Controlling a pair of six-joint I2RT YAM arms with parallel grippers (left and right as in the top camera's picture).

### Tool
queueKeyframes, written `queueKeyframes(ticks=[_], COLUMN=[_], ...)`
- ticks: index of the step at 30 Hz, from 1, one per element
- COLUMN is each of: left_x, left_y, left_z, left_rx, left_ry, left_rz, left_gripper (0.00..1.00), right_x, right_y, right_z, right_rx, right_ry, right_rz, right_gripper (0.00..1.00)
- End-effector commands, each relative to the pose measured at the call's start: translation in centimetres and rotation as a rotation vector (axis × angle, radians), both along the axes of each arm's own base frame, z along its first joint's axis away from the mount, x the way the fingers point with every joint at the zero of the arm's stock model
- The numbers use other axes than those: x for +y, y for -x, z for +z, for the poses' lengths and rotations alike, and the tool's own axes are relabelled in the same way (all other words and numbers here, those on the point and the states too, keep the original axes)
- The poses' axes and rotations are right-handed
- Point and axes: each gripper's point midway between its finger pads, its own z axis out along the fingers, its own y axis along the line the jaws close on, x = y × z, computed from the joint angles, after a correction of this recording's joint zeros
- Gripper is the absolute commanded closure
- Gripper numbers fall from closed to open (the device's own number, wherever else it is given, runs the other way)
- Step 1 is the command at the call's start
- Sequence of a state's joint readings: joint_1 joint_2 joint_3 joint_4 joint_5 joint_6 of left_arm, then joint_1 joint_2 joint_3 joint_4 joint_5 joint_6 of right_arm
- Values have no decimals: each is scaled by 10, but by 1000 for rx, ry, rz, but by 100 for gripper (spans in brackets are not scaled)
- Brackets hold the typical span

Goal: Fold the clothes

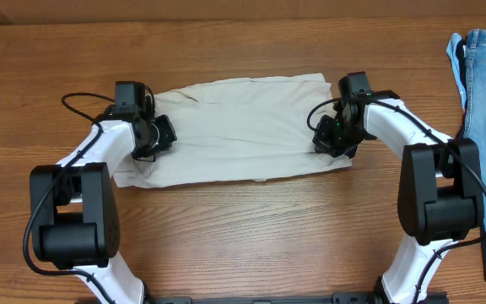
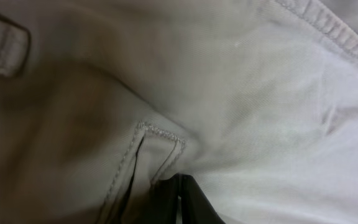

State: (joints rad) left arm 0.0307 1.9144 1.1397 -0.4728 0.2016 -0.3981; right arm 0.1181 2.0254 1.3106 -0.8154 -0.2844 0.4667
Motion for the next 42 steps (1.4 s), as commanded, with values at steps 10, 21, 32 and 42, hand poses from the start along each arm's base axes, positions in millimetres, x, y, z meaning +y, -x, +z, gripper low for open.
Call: queueKeyframes(ticks=[10,21,32,42], left_x=[76,102,130,119], left_y=[6,35,23,13], left_z=[78,114,84,32], left_rx=[-122,-89,-127,-88], left_ry=[-255,-154,-22,61], left_rz=[165,217,120,-2], left_gripper=[58,4,0,0], right_x=[-36,-43,-49,-49], right_y=[-28,-41,-38,-35], right_z=[19,59,62,62], right_rx=[-1,-33,-41,-31], right_ry=[155,172,97,97], right_rz=[-21,62,148,155], right_gripper=[96,0,0,0])
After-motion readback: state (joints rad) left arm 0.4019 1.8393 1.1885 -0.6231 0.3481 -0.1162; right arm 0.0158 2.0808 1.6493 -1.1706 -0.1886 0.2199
